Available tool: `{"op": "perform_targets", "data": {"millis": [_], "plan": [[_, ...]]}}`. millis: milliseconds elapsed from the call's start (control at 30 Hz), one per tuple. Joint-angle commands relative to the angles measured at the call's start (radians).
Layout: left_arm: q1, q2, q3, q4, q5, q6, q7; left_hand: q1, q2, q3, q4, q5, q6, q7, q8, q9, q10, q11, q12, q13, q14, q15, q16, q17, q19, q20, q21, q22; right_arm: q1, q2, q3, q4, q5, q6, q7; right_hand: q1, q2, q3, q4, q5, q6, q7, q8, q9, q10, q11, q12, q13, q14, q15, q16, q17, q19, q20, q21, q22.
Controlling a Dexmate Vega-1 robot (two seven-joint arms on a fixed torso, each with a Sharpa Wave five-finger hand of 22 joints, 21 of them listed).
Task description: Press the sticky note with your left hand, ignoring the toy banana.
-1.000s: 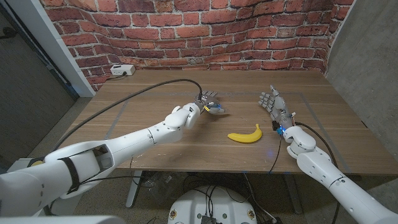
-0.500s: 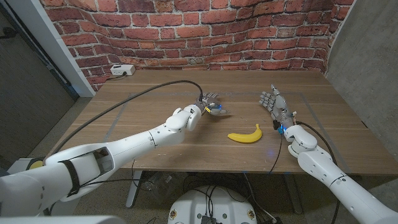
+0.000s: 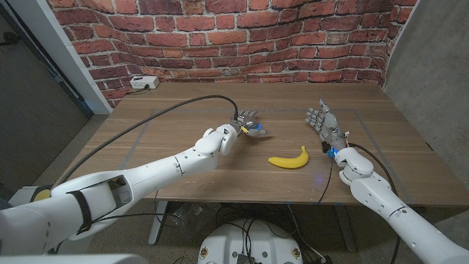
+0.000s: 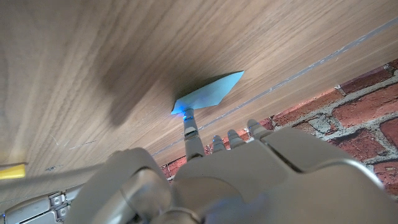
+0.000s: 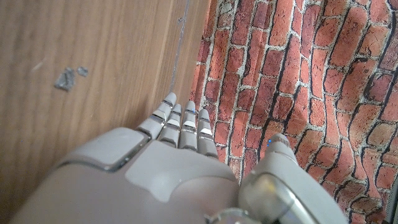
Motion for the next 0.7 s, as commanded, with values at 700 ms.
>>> {"op": "perform_targets", "data": {"millis": [700], "plan": [[0.02,-0.003,0.009,-0.087,0.031,0.058,-0.039,0.015,0.009,-0.007,-0.002,0.006,0.024,-0.002,0.007,0.006,-0.143,-0.001,0.011,0.003,-0.225,0.003,0.009,0.002,-0.232,0.006,0.005,0.004,0.018,0.01,-0.01,0.023,0.009,0.008,0.025,-0.013,0.004,-0.003,0.002,0.0,0.001,0.0,0.003,0.005,0.011,-0.003,0.002,0.003,0.01,0.003,-0.003,0.004,0.012,0.0,-0.006,0.004]]}}
